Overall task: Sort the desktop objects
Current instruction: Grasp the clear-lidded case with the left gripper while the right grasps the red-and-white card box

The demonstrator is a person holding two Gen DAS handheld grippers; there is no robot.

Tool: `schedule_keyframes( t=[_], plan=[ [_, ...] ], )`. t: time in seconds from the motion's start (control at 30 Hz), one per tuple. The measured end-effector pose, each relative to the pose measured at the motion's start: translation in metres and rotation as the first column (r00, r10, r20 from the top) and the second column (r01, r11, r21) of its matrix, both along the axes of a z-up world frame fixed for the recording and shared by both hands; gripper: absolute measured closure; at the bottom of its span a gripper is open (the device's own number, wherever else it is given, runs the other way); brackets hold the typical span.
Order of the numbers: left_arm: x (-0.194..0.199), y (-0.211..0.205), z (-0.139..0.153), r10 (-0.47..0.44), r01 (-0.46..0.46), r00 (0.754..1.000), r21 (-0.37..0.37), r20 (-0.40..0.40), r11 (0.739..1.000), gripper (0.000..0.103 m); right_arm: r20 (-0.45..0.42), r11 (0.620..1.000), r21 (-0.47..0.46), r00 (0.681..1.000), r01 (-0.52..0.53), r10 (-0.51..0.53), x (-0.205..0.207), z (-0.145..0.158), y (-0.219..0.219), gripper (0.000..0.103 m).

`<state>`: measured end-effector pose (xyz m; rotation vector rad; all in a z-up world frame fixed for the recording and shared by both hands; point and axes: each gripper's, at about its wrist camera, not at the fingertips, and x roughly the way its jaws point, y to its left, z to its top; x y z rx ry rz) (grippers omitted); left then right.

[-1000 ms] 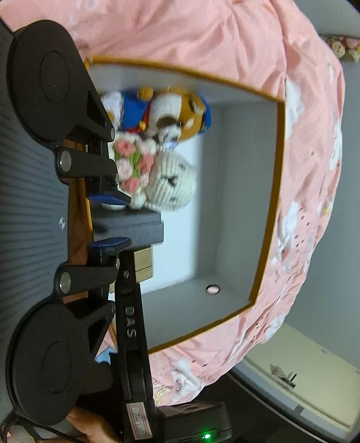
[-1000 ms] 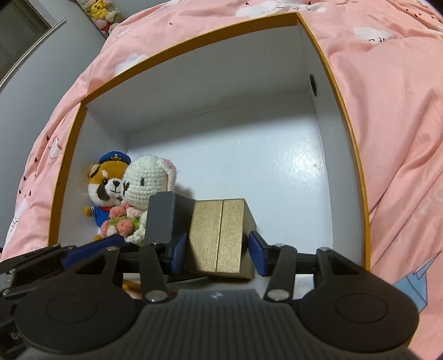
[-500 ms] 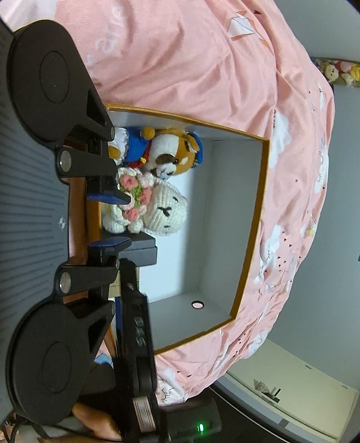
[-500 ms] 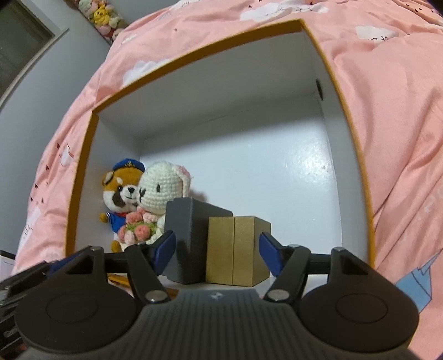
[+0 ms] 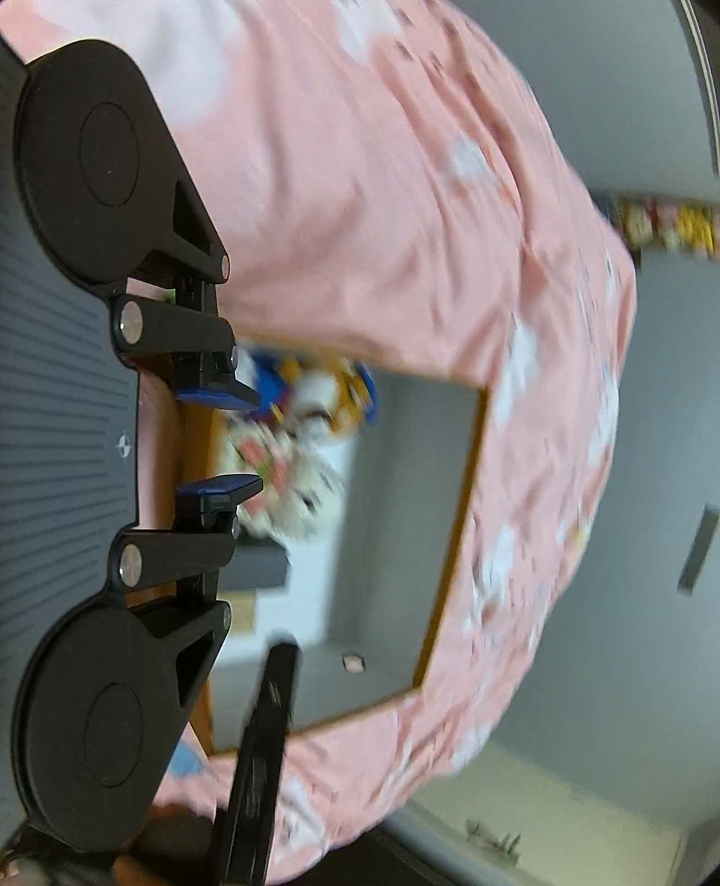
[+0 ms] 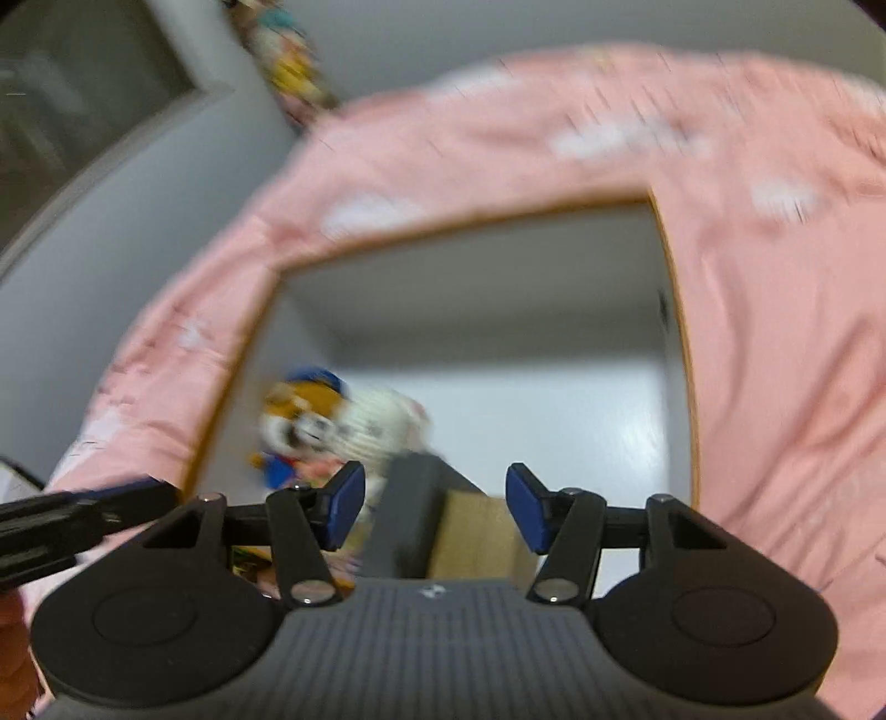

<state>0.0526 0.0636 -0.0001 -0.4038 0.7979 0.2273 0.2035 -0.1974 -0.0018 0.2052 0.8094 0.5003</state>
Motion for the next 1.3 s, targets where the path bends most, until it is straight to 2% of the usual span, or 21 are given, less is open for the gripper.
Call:
schedule_keyframes(
  t=[0.07, 0.1, 0.17, 0.23, 0.4, 0.5, 0.53, 0.6, 0.7, 0.73, 0.77, 0.83, 1.0, 1.1, 1.3],
  plan=[
    [-0.010, -0.001, 0.002, 0.020, -0.020, 1.000, 0.000, -0.021, 1.000, 0.074, 0.010, 0.998, 0.040, 0.998, -0.055, 0.054, -0.016, 0.003, 0.005, 0.062],
    [-0.013, -0.003, 0.005, 0.011, -0.010, 0.999, 0.019, -0.031, 1.000, 0.074, 0.006, 0.994, 0.051, 0.996, -0.093, 0.093, -0.022, 0.004, 0.011, 0.066],
    [-0.022, -0.010, 0.010, -0.001, 0.005, 0.999, 0.093, -0.042, 0.996, 0.074, 0.019, 0.985, 0.020, 0.985, -0.170, 0.170, -0.031, 0.006, 0.024, 0.070],
    [-0.035, -0.014, 0.008, -0.006, 0.015, 0.998, 0.147, -0.066, 0.989, 0.074, 0.016, 0.971, -0.001, 0.971, -0.240, 0.240, -0.038, 0.003, 0.037, 0.068],
    [-0.060, -0.010, -0.008, 0.014, 0.002, 0.991, 0.118, -0.133, 0.993, 0.074, -0.079, 0.941, 0.013, 0.938, -0.338, 0.338, -0.051, -0.020, 0.061, 0.068],
    [-0.068, 0.000, -0.002, 0.035, -0.027, 0.992, 0.073, -0.118, 0.997, 0.074, -0.173, 0.923, 0.035, 0.908, -0.382, 0.382, -0.054, -0.028, 0.078, 0.078],
    [-0.068, 0.000, 0.001, 0.021, -0.013, 0.994, 0.071, -0.111, 0.997, 0.074, -0.182, 0.921, 0.016, 0.905, -0.389, 0.386, -0.055, -0.030, 0.084, 0.080],
    [-0.067, -0.005, 0.002, -0.015, 0.026, 0.994, 0.103, -0.105, 0.994, 0.074, -0.171, 0.912, -0.029, 0.901, -0.409, 0.399, -0.056, -0.032, 0.099, 0.079],
    [-0.067, -0.007, -0.003, -0.031, 0.041, 0.995, 0.115, -0.091, 0.993, 0.074, -0.179, 0.897, -0.046, 0.887, -0.439, 0.425, -0.056, -0.037, 0.107, 0.077],
    [-0.067, -0.006, -0.005, -0.038, 0.047, 0.995, 0.110, -0.088, 0.993, 0.074, -0.182, 0.895, -0.052, 0.885, -0.444, 0.428, -0.055, -0.039, 0.110, 0.074],
    [-0.067, -0.006, -0.007, -0.042, 0.051, 0.995, 0.105, -0.086, 0.993, 0.074, -0.180, 0.895, -0.061, 0.887, -0.442, 0.426, -0.055, -0.041, 0.112, 0.066],
    [-0.068, -0.004, -0.008, -0.042, 0.050, 0.996, 0.097, -0.084, 0.994, 0.074, -0.168, 0.895, -0.080, 0.891, -0.440, 0.423, -0.053, -0.042, 0.118, 0.061],
    [-0.071, 0.004, -0.011, -0.040, 0.044, 0.997, 0.066, -0.068, 0.997, 0.074, -0.186, 0.895, -0.095, 0.891, -0.435, 0.413, -0.038, -0.052, 0.130, 0.056],
    [-0.070, 0.006, -0.015, -0.041, 0.046, 0.996, 0.061, -0.080, 0.997, 0.074, -0.231, 0.903, -0.113, 0.895, -0.415, 0.383, -0.030, -0.064, 0.136, 0.052],
    [-0.065, -0.004, -0.020, -0.090, 0.098, 0.991, 0.076, -0.098, 0.992, 0.073, -0.285, 0.904, -0.097, 0.882, -0.416, 0.375, -0.034, -0.072, 0.122, 0.053]
  ],
)
